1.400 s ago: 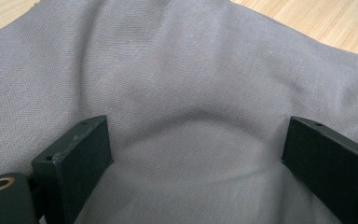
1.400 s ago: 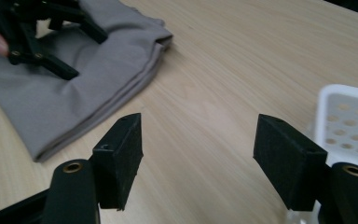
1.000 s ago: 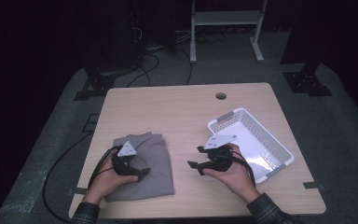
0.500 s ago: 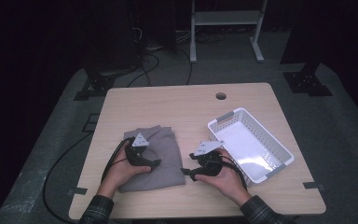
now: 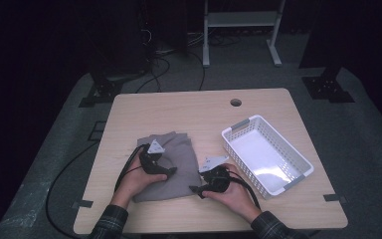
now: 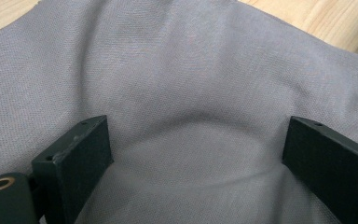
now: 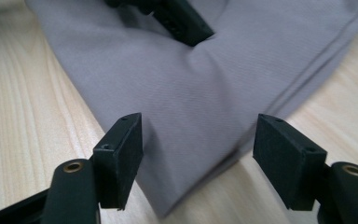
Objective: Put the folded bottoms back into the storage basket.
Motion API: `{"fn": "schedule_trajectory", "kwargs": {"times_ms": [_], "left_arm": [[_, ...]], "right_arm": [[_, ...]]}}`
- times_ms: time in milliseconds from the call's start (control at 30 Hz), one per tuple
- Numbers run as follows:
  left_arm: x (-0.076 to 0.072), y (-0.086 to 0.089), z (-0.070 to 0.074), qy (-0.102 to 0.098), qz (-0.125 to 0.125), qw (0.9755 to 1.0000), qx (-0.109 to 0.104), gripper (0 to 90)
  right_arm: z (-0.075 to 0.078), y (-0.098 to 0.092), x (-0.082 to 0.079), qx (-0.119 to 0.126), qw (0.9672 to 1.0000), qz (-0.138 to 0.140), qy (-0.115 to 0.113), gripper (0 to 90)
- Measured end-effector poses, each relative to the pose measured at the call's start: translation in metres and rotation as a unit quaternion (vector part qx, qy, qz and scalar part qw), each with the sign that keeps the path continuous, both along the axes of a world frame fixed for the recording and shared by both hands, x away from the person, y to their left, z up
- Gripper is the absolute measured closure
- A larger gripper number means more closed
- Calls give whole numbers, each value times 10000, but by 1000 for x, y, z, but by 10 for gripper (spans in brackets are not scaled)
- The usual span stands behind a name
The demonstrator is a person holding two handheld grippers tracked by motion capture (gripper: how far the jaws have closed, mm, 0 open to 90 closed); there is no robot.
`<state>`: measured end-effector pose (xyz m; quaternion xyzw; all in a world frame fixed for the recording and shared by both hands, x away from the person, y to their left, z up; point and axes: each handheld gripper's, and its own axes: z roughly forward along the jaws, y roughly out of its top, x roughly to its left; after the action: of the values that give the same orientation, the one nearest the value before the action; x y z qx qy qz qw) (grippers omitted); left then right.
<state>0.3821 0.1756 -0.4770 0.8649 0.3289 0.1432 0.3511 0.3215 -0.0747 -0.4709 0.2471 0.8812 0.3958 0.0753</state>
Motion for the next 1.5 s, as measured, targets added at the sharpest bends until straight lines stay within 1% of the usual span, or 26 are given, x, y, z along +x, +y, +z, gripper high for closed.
{"fn": "schedule_trajectory", "kwargs": {"times_ms": [67,100,200,300,367,533,567,600,633,667,767,800,833,867,900,967,1033,1100,1133,1267,1333,1367,1400,1433,1467,1500], "left_arm": [[0,0,0,-6,-4,10000,2,64],[0,0,0,-6,-5,10000,1,64],[0,0,0,-5,-4,10000,1,64],[0,0,0,-6,-3,10000,1,64],[0,0,0,-5,-6,10000,4,64],[0,0,0,-2,-8,10000,7,64],[0,0,0,-1,-10,10000,2,64],[0,0,0,-9,-22,10000,9,64],[0,0,0,-9,-22,10000,9,64],[0,0,0,-7,-19,10000,9,64],[0,0,0,-8,-19,10000,9,64],[0,0,0,-9,-25,10000,16,64],[0,0,0,-1,-13,10000,9,64],[0,0,0,1,-5,10000,0,64],[0,0,0,2,-6,10000,1,64],[0,0,0,6,-8,10000,6,64],[0,0,0,8,-8,10000,10,64],[0,0,0,6,-5,10000,8,64],[0,0,0,6,-5,10000,8,64],[0,0,0,7,-6,10000,8,64],[0,0,0,6,-8,10000,5,64],[0,0,0,5,-8,10000,8,64],[0,0,0,6,-7,10000,6,64],[0,0,0,5,-8,10000,8,64],[0,0,0,6,-7,10000,6,64],[0,0,0,5,-8,10000,7,64]], "right_arm": [[-4,6,-2,-79,10000,-18,-20,291],[-4,6,-2,-79,10000,-18,-20,291],[-9,12,-5,-117,9999,-20,-74,252],[-12,13,-5,-73,9998,-118,-157,174],[-14,13,-4,-20,9998,-145,-168,158],[-14,13,-5,-22,9998,-141,-162,156],[-14,12,-9,-8,9998,-111,-157,151],[-14,12,-12,-61,9998,-41,-184,132],[-15,14,-16,-174,9994,29,-291,133],[-15,15,-19,-168,9994,75,-283,121],[-15,18,-22,-208,9993,28,-297,96],[-15,18,-18,-217,9992,-179,-267,96],[-15,18,-18,-217,9992,-179,-267,96],[-15,16,-11,-206,9986,-425,-223,94],[-15,15,-8,-215,9983,-505,-214,94],[-15,15,-5,-216,9983,-503,-223,93],[-15,20,-1,-211,9984,-476,-219,93],[-15,24,0,-205,9989,-357,-215,93],[-15,24,0,-205,9989,-357,-215,93],[-15,25,2,-207,9994,-185,-219,100],[-15,25,3,-173,9995,-116,-238,132],[-15,25,3,-151,9995,-66,-256,175],[-15,25,3,-151,9995,-66,-256,175],[-14,25,3,-78,9996,6,-286,257],[-14,25,3,-78,9996,6,-286,257],[-14,26,3,-65,9996,14,-292,276]]}}
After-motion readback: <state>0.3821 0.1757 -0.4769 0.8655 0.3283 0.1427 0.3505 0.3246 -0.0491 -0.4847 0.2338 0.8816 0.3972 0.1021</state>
